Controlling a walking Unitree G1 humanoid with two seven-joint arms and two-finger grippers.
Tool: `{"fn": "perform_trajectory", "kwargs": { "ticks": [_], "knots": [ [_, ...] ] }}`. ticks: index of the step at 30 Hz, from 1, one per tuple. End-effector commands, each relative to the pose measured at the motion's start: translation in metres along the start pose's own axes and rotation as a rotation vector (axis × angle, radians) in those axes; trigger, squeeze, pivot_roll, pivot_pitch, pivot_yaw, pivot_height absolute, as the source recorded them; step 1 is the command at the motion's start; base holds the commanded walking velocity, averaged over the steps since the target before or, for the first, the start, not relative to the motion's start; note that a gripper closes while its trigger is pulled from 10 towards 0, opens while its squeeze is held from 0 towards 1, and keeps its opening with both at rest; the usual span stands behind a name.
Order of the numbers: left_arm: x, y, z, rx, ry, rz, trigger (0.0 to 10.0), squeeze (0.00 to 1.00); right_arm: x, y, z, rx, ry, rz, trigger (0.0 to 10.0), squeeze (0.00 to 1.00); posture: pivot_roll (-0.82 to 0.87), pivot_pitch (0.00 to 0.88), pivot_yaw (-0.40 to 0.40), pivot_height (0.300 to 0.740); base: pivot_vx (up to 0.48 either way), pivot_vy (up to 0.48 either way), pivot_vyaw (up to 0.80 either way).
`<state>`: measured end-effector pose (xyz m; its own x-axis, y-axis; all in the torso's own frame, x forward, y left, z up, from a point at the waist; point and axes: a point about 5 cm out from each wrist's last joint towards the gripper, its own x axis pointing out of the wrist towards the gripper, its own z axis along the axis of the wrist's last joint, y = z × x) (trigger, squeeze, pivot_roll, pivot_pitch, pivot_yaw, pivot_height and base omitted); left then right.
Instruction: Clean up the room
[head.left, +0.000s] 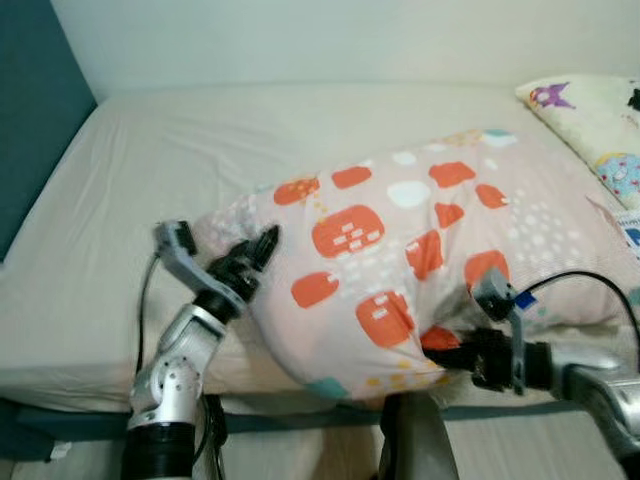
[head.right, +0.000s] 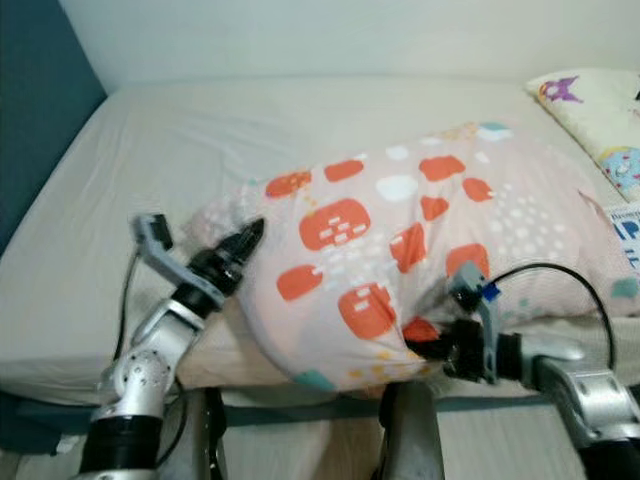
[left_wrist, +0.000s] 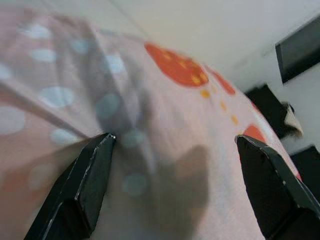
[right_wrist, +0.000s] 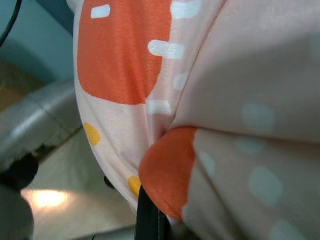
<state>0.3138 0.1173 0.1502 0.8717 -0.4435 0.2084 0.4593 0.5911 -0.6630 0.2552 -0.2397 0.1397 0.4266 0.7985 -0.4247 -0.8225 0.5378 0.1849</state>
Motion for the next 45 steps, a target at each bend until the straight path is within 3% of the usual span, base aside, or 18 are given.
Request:
{"fn": "perform_trajectory", "kwargs": {
  "ticks": [1, 7, 9, 17, 19, 23, 28, 29, 36, 44, 45],
  "knots": [
    [0.000, 0.001, -0.017, -0.002, 0.089, 0.008, 10.0, 0.00, 0.006, 0.012, -0.012, 0.030, 0.062, 0.070, 0.0, 0.00, 0.00, 0.111, -0.035, 0.486, 0.000, 0.000, 0.00],
    [0.004, -0.002, -0.026, -0.031, 0.157, -0.016, 10.0, 0.00, 0.002, 0.016, -0.014, 0.020, 0.087, 0.055, 0.0, 0.00, -0.01, 0.110, -0.030, 0.486, 0.000, 0.000, 0.00],
    [0.005, -0.013, -0.034, -0.070, 0.227, -0.116, 10.0, 0.00, 0.000, 0.017, -0.015, 0.019, 0.095, 0.041, 0.0, 0.00, -0.02, 0.108, -0.027, 0.486, 0.000, 0.000, 0.00],
    [0.005, -0.026, -0.059, -0.067, 0.377, -0.181, 10.0, 0.00, 0.000, 0.020, -0.013, 0.017, 0.089, 0.023, 0.0, 0.00, -0.02, 0.106, -0.020, 0.486, 0.000, 0.000, 0.00],
    [0.005, -0.026, -0.059, -0.067, 0.377, -0.181, 10.0, 0.00, 0.000, 0.020, -0.013, 0.017, 0.089, 0.023, 0.0, 0.00, -0.02, 0.106, -0.020, 0.486, 0.000, 0.000, 0.00],
    [0.002, -0.049, -0.071, -0.193, 0.431, -0.312, 10.0, 0.00, 0.002, 0.020, -0.013, 0.017, 0.087, 0.010, 0.0, 0.00, -0.03, 0.103, -0.019, 0.486, 0.000, 0.000, 0.00],
    [0.002, -0.053, -0.072, -0.217, 0.429, -0.326, 10.0, 0.00, 0.002, 0.019, -0.013, 0.014, 0.087, -0.001, 0.0, 0.00, -0.03, 0.102, -0.019, 0.486, 0.000, 0.000, 0.00],
    [0.005, -0.054, -0.072, -0.228, 0.405, -0.322, 0.0, 0.00, 0.003, 0.018, -0.012, 0.006, 0.083, -0.018, 0.0, 0.00, -0.03, 0.101, -0.018, 0.486, 0.000, 0.000, 0.00],
    [0.013, -0.053, -0.062, -0.251, 0.330, -0.307, 0.0, 0.00, 0.008, 0.013, -0.009, -0.013, 0.052, -0.066, 0.0, 0.00, -0.02, 0.099, -0.020, 0.486, 0.000, 0.000, 0.00],
    [0.013, -0.054, -0.062, -0.241, 0.332, -0.304, 0.0, 0.00, 0.012, 0.008, -0.003, -0.040, 0.018, -0.104, 0.0, 0.00, -0.02, 0.090, -0.024, 0.486, 0.000, 0.000, 0.00],
    [0.013, -0.054, -0.062, -0.244, 0.327, -0.304, 0.0, 0.00, 0.013, 0.002, 0.002, -0.070, -0.006, -0.156, 0.0, 0.00, -0.02, 0.088, -0.026, 0.486, 0.000, 0.000, 0.00]
  ]
}}
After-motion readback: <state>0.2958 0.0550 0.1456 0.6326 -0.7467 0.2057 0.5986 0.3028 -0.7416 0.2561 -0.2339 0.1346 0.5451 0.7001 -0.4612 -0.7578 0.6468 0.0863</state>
